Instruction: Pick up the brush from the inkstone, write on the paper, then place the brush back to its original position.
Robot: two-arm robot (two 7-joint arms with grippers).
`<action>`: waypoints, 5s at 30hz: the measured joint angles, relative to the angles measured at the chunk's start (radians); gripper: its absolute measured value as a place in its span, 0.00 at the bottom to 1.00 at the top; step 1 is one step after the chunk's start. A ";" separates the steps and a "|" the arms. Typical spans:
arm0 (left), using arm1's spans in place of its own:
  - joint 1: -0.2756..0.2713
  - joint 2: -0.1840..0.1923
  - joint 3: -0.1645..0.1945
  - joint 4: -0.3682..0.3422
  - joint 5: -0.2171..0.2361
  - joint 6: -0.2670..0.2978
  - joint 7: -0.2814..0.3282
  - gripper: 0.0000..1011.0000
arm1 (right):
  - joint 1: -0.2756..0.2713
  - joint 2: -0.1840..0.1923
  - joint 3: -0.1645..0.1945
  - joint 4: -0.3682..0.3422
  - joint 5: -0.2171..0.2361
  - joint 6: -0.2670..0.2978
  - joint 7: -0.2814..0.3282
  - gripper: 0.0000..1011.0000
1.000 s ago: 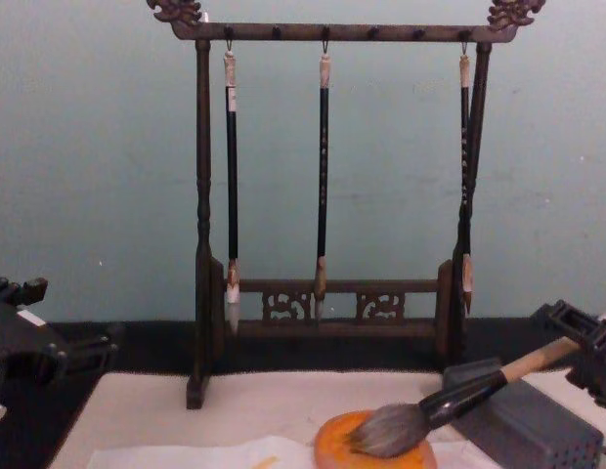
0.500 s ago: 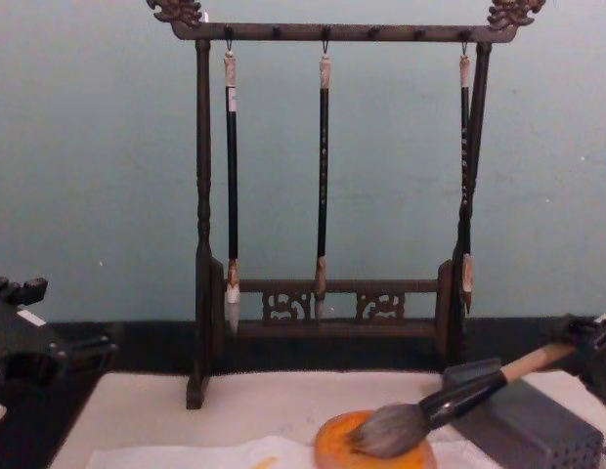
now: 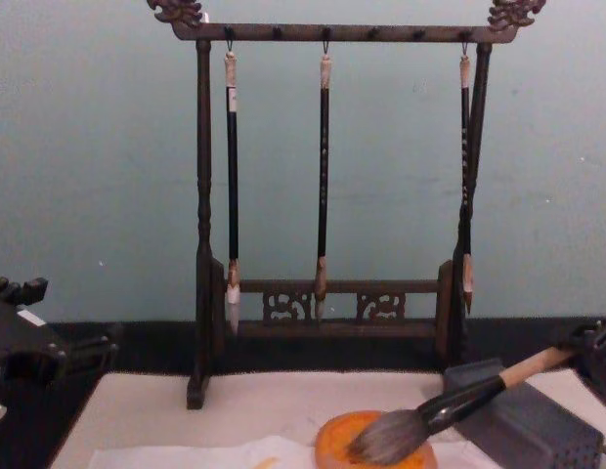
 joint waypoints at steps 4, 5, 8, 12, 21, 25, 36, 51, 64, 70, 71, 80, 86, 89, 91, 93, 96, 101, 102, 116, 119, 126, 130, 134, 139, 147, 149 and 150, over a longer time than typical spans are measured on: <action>0.000 0.000 0.000 0.000 0.000 0.000 0.000 0.99 | 0.000 0.000 0.000 0.000 0.000 0.000 0.000 0.19; 0.000 0.000 0.000 0.000 0.000 0.000 0.000 0.99 | 0.000 0.000 0.000 0.000 0.000 0.000 0.000 0.19; 0.000 0.000 0.000 0.000 0.000 0.000 0.000 0.99 | 0.000 0.000 0.000 0.000 0.000 0.000 0.000 0.19; 0.000 0.000 0.000 0.000 0.000 0.000 0.000 0.99 | 0.000 0.005 -0.006 -0.004 -0.001 -0.010 0.004 0.19; 0.000 0.000 0.000 0.000 0.000 0.000 0.000 0.99 | 0.005 0.026 -0.026 -0.036 -0.008 -0.047 0.032 0.18; 0.000 0.000 0.000 0.000 0.000 0.000 0.000 0.99 | 0.016 0.037 -0.038 -0.054 -0.017 -0.059 0.052 0.18; 0.000 0.000 0.000 0.000 0.000 0.000 0.000 0.99 | 0.042 0.054 -0.071 -0.089 -0.057 -0.074 0.084 0.18; 0.000 0.000 0.000 0.000 0.000 0.000 0.000 0.99 | 0.065 0.092 -0.114 -0.158 -0.220 -0.118 0.098 0.18; 0.000 0.000 0.000 0.000 0.000 0.000 0.000 0.99 | 0.090 0.140 -0.161 -0.213 -0.408 -0.145 0.131 0.18; 0.000 0.000 0.000 0.000 0.000 0.000 0.000 0.99 | 0.094 0.149 -0.178 -0.238 -0.477 -0.158 0.151 0.18; 0.000 0.000 0.000 0.000 0.000 0.000 0.000 0.99 | 0.094 0.150 -0.180 -0.241 -0.485 -0.160 0.154 0.18; 0.000 0.000 0.000 0.000 0.000 0.000 0.000 0.99 | 0.059 0.175 -0.193 -0.283 -0.547 -0.178 0.201 0.18; 0.000 0.000 0.000 0.000 0.000 0.000 0.000 0.99 | 0.022 0.198 -0.193 -0.311 -0.564 -0.192 0.243 0.18; 0.000 0.000 0.000 0.000 0.000 0.000 0.000 0.99 | 0.001 0.209 -0.191 -0.329 -0.569 -0.194 0.269 0.18; 0.000 0.000 0.000 0.000 0.000 0.000 0.000 0.99 | -0.006 0.213 -0.189 -0.336 -0.571 -0.196 0.279 0.18; 0.000 0.000 0.000 0.000 0.000 0.000 0.000 0.99 | -0.016 0.215 -0.187 -0.348 -0.575 -0.199 0.291 0.18; 0.000 0.000 0.000 0.000 0.000 0.000 0.000 0.99 | -0.026 0.215 -0.185 -0.361 -0.587 -0.204 0.300 0.18; 0.000 0.000 0.000 0.000 0.000 0.000 0.000 0.99 | -0.034 0.202 -0.186 -0.371 -0.614 -0.215 0.310 0.18; 0.000 0.000 0.000 0.000 0.000 0.000 0.000 0.99 | -0.034 0.199 -0.188 -0.371 -0.619 -0.218 0.311 0.18; 0.000 0.000 0.000 0.000 0.000 0.000 0.000 0.99 | -0.006 0.130 -0.198 -0.318 -0.685 -0.263 0.337 0.18; 0.000 0.000 0.000 0.000 0.000 0.000 0.000 0.99 | -0.001 0.115 -0.198 -0.300 -0.701 -0.287 0.347 0.18; 0.000 0.000 0.000 0.000 0.000 0.000 0.000 0.99 | 0.010 0.090 -0.199 -0.267 -0.730 -0.314 0.366 0.18; 0.000 0.000 0.000 0.000 0.000 0.000 0.000 0.99 | 0.012 0.080 -0.198 -0.255 -0.738 -0.315 0.374 0.18; 0.000 0.000 0.000 0.000 0.000 0.000 0.000 0.99 | 0.013 0.071 -0.195 -0.242 -0.742 -0.314 0.383 0.18; 0.000 0.000 0.000 0.000 0.000 0.000 0.000 0.99 | 0.014 0.065 -0.193 -0.233 -0.746 -0.310 0.389 0.18; 0.000 0.000 0.000 0.000 0.000 0.000 0.000 0.99 | 0.006 0.066 -0.187 -0.235 -0.749 -0.300 0.393 0.18; 0.000 0.000 0.000 0.000 0.000 0.000 0.000 0.99 | 0.003 0.069 -0.185 -0.238 -0.749 -0.297 0.393 0.18; 0.000 0.000 0.000 0.000 0.000 0.000 0.000 0.99 | -0.001 0.071 -0.184 -0.243 -0.748 -0.294 0.394 0.18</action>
